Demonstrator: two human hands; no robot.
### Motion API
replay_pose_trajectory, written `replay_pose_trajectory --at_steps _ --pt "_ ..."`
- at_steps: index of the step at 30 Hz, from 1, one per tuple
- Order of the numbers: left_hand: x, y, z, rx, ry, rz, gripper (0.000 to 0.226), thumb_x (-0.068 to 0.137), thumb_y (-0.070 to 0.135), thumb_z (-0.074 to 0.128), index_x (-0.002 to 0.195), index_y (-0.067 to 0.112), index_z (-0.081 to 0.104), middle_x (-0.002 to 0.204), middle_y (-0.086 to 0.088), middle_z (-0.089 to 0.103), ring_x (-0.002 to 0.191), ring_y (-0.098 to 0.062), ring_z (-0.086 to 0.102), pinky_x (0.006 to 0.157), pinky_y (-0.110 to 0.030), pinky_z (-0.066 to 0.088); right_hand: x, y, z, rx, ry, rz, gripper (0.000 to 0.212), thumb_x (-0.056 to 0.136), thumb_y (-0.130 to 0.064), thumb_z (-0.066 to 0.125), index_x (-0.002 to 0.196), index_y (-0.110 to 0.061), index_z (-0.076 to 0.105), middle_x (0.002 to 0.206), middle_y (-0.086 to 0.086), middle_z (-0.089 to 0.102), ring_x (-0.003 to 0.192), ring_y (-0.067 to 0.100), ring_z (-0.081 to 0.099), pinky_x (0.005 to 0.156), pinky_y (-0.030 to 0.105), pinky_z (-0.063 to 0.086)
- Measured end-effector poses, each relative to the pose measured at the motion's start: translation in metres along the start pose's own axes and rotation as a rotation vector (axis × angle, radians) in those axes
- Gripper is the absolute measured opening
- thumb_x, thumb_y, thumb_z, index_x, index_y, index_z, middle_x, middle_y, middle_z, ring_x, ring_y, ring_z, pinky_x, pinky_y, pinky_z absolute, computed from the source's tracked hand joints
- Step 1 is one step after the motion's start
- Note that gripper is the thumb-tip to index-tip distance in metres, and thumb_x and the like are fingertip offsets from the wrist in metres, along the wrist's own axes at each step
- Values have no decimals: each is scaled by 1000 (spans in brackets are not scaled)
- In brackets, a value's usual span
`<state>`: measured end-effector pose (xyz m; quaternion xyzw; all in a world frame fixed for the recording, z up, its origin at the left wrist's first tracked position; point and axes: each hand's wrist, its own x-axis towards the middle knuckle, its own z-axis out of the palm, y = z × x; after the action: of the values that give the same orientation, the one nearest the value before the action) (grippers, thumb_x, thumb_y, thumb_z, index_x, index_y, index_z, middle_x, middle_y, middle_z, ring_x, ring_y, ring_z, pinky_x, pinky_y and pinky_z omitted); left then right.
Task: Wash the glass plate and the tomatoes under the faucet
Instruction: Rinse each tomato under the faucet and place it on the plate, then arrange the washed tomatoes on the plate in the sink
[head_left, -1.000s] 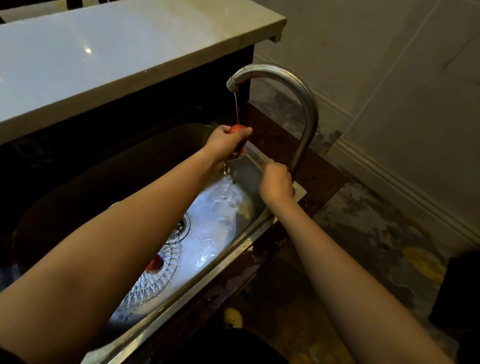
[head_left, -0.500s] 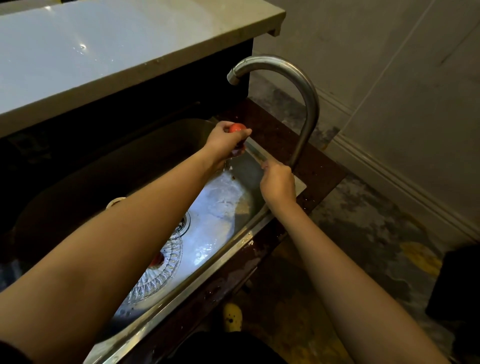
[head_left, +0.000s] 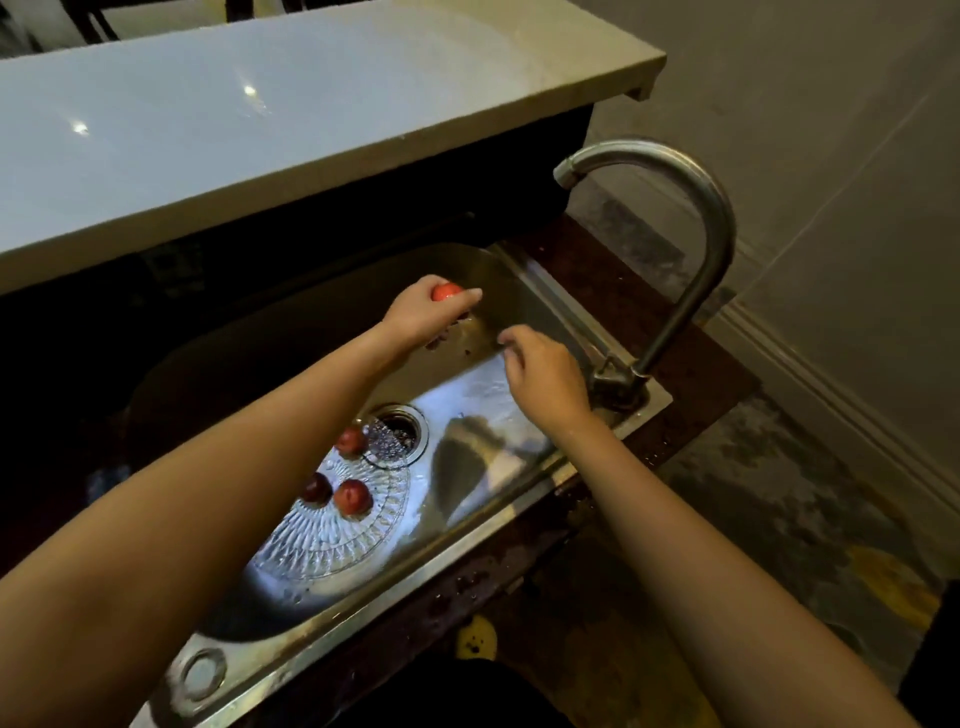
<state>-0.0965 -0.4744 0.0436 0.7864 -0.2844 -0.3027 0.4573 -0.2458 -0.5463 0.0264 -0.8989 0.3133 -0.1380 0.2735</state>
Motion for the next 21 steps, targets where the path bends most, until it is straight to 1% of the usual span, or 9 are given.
replay_pose_trajectory --at_steps 3,5,7,8,9,13,15,19,21 --pt "-14 -42 -34 161 83 -64 42 85 46 59 114 16 52 93 -6 57 64 -12 55 50 -21 46 13 -18 32 42 -257 -11 28 92 -20 49 118 -11 56 112 14 66 103 30 60 88 41 49" --pt "-25 -73 -55 235 134 -141 38 83 48 60 109 21 53 96 -5 59 66 -14 58 51 -24 48 20 -27 58 3 -409 15 30 92 -23 50 118 -11 55 112 16 65 104 31 59 87 38 49" --pt "-35 -103 -69 331 164 -200 36 83 46 61 109 22 55 102 -7 61 80 -21 61 68 -29 52 23 -33 84 -22 -538 47 31 92 -25 50 119 -9 55 115 17 63 104 32 58 84 33 45" --pt "-40 -118 -74 373 171 -220 37 84 44 60 112 20 56 108 -9 62 90 -25 61 77 -30 49 24 -34 96 -30 -592 62 31 92 -25 50 118 -8 55 117 18 62 105 32 57 84 32 44" --pt "-44 -132 -77 405 175 -237 38 85 41 60 114 17 56 112 -11 61 97 -27 59 81 -30 45 24 -35 107 -38 -638 79 31 92 -25 49 116 -6 56 118 19 62 106 32 57 84 32 44" --pt "-57 -183 -76 474 184 -371 42 87 36 57 124 17 51 124 -16 50 111 -34 52 95 -40 45 24 -28 150 -72 -756 136 31 93 -22 47 109 2 60 115 23 62 107 34 56 88 36 44" --pt "-58 -206 -68 483 194 -444 43 87 31 57 128 21 49 128 -17 43 117 -38 45 101 -42 40 24 -19 171 -114 -798 160 31 94 -22 45 110 1 57 118 23 61 111 34 54 88 35 44" --pt "-50 -242 -47 497 246 -502 43 87 20 54 129 23 47 132 -18 39 123 -37 33 103 -44 32 23 0 207 -161 -824 197 27 94 -22 43 112 -3 53 119 22 59 108 34 55 81 31 42" --pt "-45 -257 -38 486 292 -503 45 86 17 53 130 24 46 133 -15 41 124 -34 31 104 -45 31 24 7 221 -183 -832 205 28 94 -22 43 115 -4 50 121 21 58 110 34 55 82 31 42"
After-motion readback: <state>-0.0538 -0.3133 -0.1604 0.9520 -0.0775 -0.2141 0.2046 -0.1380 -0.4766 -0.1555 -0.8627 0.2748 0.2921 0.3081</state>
